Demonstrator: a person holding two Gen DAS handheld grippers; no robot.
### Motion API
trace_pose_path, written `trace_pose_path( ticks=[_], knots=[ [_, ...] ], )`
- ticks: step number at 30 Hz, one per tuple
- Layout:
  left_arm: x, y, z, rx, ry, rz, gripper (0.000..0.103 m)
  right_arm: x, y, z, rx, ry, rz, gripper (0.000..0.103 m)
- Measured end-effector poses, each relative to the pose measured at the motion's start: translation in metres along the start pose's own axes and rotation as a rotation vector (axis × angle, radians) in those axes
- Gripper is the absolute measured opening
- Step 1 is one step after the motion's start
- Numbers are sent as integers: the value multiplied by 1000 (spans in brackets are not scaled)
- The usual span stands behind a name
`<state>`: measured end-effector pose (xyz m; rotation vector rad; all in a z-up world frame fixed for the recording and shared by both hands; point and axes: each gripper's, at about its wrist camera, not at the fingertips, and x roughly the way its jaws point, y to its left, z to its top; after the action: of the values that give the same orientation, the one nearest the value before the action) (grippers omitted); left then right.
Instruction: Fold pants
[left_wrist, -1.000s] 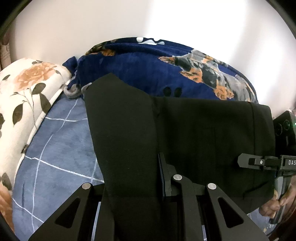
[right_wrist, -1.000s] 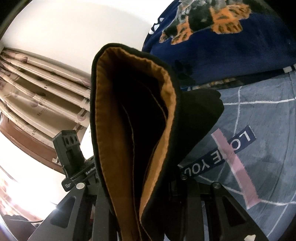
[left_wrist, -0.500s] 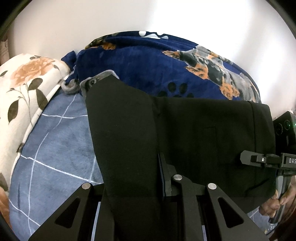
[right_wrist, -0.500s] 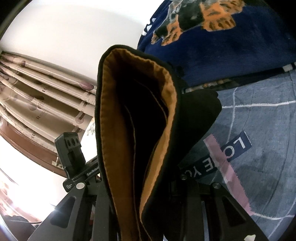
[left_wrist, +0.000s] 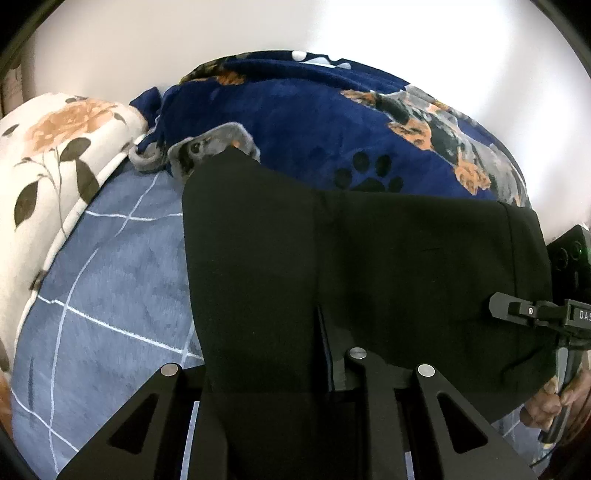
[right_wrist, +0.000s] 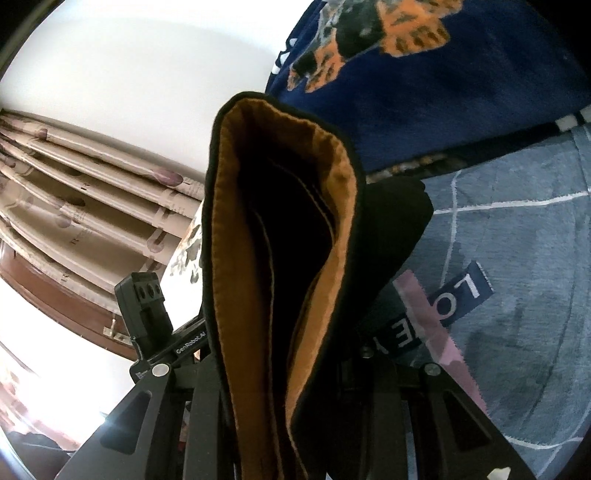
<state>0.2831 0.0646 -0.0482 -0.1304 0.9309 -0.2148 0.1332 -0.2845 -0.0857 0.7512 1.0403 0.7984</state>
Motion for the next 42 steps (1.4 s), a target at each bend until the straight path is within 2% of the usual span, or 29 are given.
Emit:
trace_pose_path(
  ticks=[10, 21, 28, 36, 42],
  knots=[
    [15, 11, -9, -22, 20, 4, 26, 9, -8, 0, -19, 7, -86, 26],
    [25, 16, -20, -15, 9, 29, 36, 17, -11, -5, -39, 1, -188, 26],
    [27, 18, -25, -11, -15, 44, 42, 19, -3, -8, -62, -28, -254, 28],
    [28, 21, -31, -19, -57, 75, 54, 22, 6, -10, -121, -61, -331, 32],
    [27, 19, -33, -15, -78, 101, 57, 23, 9, -13, -148, -79, -362, 34]
  ],
)
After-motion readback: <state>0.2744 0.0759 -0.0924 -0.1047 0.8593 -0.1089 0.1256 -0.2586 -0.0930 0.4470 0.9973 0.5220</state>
